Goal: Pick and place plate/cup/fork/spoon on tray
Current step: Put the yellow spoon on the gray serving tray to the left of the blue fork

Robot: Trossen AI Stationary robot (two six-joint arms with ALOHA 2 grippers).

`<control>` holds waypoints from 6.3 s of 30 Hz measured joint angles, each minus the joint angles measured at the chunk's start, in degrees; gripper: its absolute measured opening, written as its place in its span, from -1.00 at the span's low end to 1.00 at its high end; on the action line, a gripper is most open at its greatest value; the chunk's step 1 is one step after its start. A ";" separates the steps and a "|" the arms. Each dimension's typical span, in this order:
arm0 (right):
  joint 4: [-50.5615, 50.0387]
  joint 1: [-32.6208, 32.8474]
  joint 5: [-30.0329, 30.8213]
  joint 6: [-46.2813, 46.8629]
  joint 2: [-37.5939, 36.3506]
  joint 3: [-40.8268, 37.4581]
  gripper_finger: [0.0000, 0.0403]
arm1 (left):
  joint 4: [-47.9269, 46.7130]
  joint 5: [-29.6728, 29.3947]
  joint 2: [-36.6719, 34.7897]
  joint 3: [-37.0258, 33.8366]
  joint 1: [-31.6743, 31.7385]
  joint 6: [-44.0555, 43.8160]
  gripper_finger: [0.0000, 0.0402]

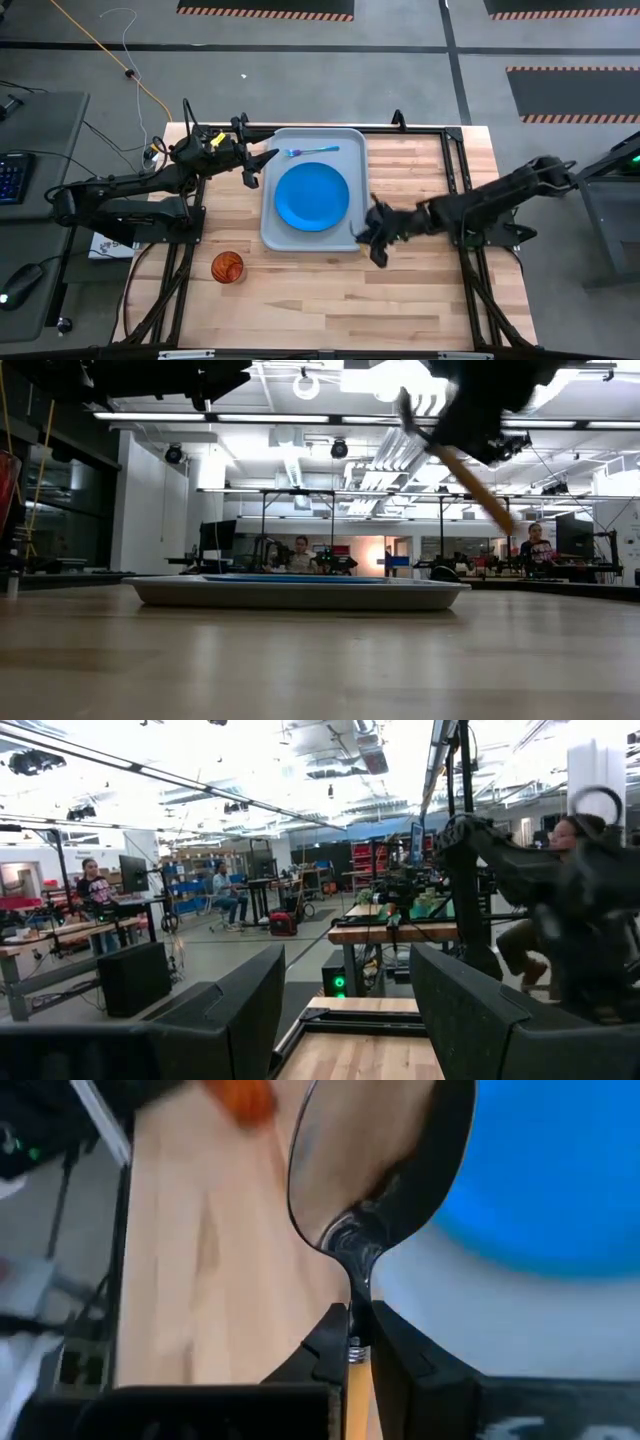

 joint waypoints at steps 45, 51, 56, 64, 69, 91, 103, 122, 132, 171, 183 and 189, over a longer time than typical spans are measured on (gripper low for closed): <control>-18.51 -40.93 2.54 -47.98 50.13 45.83 -0.98 | -4.89 16.57 -9.02 -0.04 -1.72 -7.54 0.02; -17.47 -40.93 1.92 -47.94 51.40 45.83 -0.99 | -4.92 16.57 -9.02 -0.04 -1.73 -7.58 0.02; -17.33 -40.93 1.92 -51.19 51.46 45.83 -0.99 | -5.01 16.57 -9.02 -0.04 -1.72 -7.58 0.02; -14.82 -40.77 0.77 -56.82 51.48 45.83 -1.00 | -5.07 16.57 -9.02 -0.04 -1.72 -7.56 0.02; -14.84 -40.75 -0.18 -57.18 51.50 45.83 -1.00 | -5.11 16.57 -9.02 -0.04 -1.72 -7.56 0.02; -15.04 -40.66 2.09 -58.51 51.50 45.83 -0.54 | -5.16 16.57 -9.02 -0.02 -1.72 -7.54 0.02; -20.87 -43.64 2.31 -55.78 51.50 52.65 -0.66 | -6.09 16.56 -9.02 0.00 -1.74 -7.53 0.02; -41.47 -47.87 5.77 -50.83 49.49 45.76 -1.00 | -7.74 16.38 -9.00 0.00 -1.74 -8.12 0.02; -43.55 -46.88 0.31 -48.84 49.49 45.74 -1.00 | -7.74 16.35 -9.00 0.00 -1.74 -8.11 0.02; -33.84 -45.89 -3.89 -49.30 49.54 45.74 -1.00 | -7.74 16.37 -8.99 0.00 -1.74 -8.15 0.02; -28.78 -44.89 -5.73 -49.67 49.54 45.73 -1.00 | -7.74 16.37 -8.99 0.00 -1.73 -8.15 0.02; -30.04 -44.39 0.02 -51.38 49.23 45.73 -1.00 | -7.76 16.37 -9.00 0.00 -1.74 -8.11 0.02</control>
